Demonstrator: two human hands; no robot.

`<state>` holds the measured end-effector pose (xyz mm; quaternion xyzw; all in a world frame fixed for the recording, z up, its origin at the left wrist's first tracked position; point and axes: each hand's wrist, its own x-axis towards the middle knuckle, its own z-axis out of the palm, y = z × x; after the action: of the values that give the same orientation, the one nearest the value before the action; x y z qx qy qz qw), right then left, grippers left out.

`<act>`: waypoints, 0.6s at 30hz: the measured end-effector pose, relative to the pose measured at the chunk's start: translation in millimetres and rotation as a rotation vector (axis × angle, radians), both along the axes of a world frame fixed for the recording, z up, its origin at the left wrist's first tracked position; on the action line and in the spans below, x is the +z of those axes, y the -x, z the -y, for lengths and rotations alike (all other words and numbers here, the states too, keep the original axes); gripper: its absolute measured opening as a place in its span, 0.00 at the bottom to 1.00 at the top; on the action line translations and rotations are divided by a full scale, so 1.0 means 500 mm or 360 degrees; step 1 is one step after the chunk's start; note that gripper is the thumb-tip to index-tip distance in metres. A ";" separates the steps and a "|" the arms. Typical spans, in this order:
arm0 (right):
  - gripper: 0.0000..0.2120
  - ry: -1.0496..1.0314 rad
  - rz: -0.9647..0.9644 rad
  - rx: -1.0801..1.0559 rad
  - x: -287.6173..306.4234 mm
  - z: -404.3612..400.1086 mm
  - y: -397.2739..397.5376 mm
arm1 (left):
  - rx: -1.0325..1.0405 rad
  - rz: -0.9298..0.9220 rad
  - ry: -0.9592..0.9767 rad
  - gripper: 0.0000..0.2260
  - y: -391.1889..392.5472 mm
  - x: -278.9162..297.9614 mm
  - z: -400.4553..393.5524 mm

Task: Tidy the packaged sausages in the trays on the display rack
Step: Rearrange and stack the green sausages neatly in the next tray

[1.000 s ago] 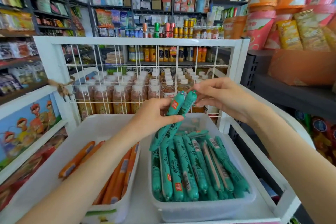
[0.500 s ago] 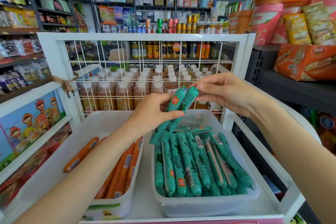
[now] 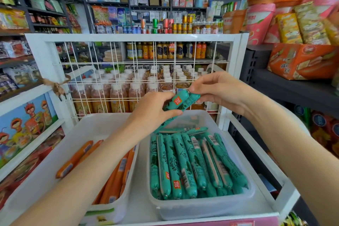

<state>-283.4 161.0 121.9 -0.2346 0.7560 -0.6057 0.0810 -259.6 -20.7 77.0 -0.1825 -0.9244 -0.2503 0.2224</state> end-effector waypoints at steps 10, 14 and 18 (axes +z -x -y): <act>0.10 0.0199 -0.0083 -0.0096 -0.018 -0.004 0.018 | -0.0016 0.0313 -0.0870 0.10 0.020 0.019 0.016; 0.19 -0.0598 -0.0538 0.0028 -0.069 0.000 0.009 | -0.0015 0.0745 -0.2261 0.04 0.050 0.029 0.047; 0.22 -0.0359 -0.0546 0.0129 -0.099 0.014 0.003 | -0.0003 0.0808 -0.2559 0.05 0.070 0.024 0.061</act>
<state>-285.0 153.9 72.6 -0.3540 0.8116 -0.4647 0.0013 -294.8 -51.2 88.8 0.0925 -0.4866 -0.8659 0.0697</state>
